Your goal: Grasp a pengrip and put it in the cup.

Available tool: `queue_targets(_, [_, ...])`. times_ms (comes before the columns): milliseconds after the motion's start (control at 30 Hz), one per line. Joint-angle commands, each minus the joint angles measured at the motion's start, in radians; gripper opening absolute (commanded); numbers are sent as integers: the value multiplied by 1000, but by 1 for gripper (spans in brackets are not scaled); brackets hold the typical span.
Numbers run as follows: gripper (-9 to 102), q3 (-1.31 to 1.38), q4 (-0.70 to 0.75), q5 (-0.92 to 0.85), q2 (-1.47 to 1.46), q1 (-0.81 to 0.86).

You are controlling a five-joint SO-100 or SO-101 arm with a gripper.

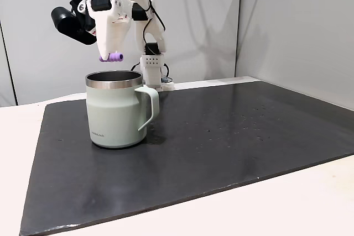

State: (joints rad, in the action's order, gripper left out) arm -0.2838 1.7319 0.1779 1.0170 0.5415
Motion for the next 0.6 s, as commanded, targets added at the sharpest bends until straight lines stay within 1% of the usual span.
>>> queue_targets(0, [0, 173, 57, -11, -71, 0])
queue_targets(100, [0, 184, 64, -12, -92, 0])
queue_targets(133, [2, 179, 64, -12, -94, 0])
queue_targets(267, [18, 178, 66, -9, -87, 5])
queue_targets(367, [25, 178, 67, -6, -80, 5])
queue_targets(567, [25, 158, 67, -6, -54, -3])
